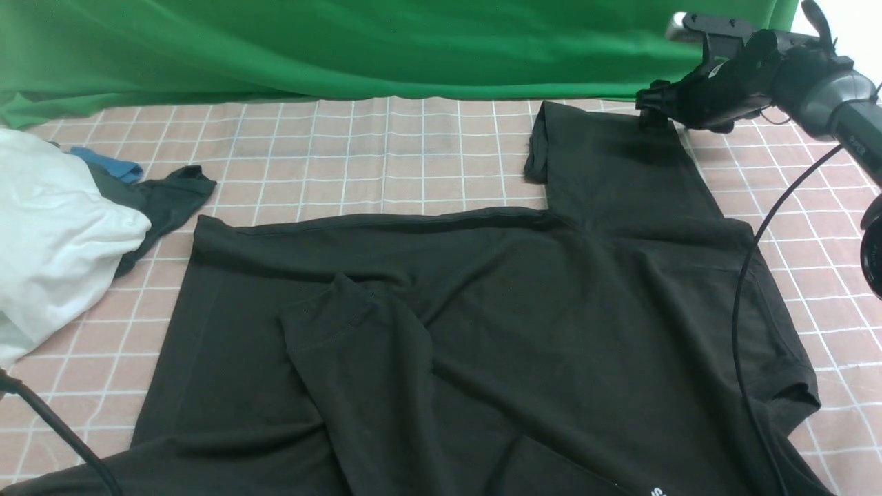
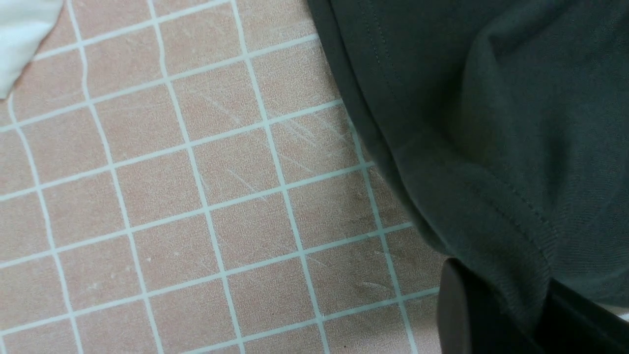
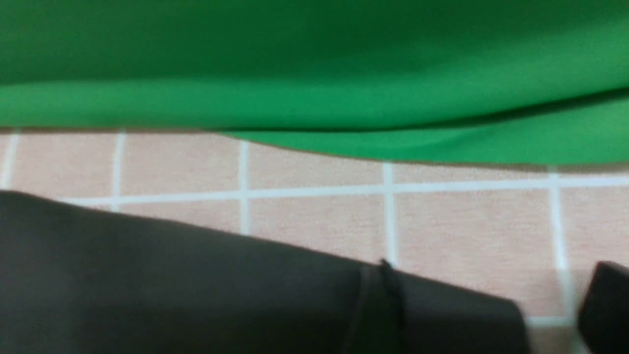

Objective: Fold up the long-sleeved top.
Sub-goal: Use your right arm to clamp the cuff farthest to him

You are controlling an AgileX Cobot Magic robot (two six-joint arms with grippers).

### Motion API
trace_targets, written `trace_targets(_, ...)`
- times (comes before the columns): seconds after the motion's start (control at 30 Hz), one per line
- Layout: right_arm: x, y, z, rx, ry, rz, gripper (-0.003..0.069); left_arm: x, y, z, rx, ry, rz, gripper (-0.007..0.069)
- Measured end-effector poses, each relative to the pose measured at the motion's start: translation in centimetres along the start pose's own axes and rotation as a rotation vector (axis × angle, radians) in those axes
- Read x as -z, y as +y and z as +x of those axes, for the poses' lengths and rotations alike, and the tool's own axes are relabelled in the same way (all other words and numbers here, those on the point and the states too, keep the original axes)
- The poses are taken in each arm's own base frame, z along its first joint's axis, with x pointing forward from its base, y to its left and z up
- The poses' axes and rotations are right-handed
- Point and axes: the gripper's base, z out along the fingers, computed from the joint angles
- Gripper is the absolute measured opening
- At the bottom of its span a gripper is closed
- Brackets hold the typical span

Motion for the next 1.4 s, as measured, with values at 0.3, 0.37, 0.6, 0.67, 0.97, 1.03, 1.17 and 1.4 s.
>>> trace_targets(0.3,0.4,1.4,0.0,0.061,0.044,-0.065,0.0052,0.0,0.0,0.0,-0.002,0.0,0.0,0.0038)
trace_targets(0.37,1.3,1.7,-0.3,0.078,0.07,-0.07,0.0041,0.0,0.0,0.0,-0.002,0.0,0.0,0.0038)
trace_targets(0.6,9.9,5.3,-3.4,0.214,0.137,-0.129,0.0039,0.0,0.0,0.0,-0.003,0.0,-0.003,0.0038)
trace_targets(0.67,12.2,6.5,-3.9,0.24,0.148,-0.145,0.0039,0.0,0.0,0.0,-0.005,0.0,-0.003,0.0038)
trace_targets(0.97,17.5,11.5,-1.4,0.334,0.278,-0.125,0.0039,0.0,0.0,0.0,-0.007,0.003,-0.002,0.0038)
trace_targets(1.03,17.9,12.4,2.3,0.347,0.377,-0.113,0.0039,0.0,0.0,0.0,-0.007,0.003,-0.002,0.0038)
trace_targets(1.17,18.3,12.9,8.7,0.343,0.455,-0.104,0.0041,0.0,0.0,0.0,-0.007,0.003,-0.002,0.0038)
trace_targets(1.4,18.5,12.0,15.7,0.342,0.605,-0.075,0.0221,0.0,0.0,0.0,-0.009,0.002,0.0,0.0038)
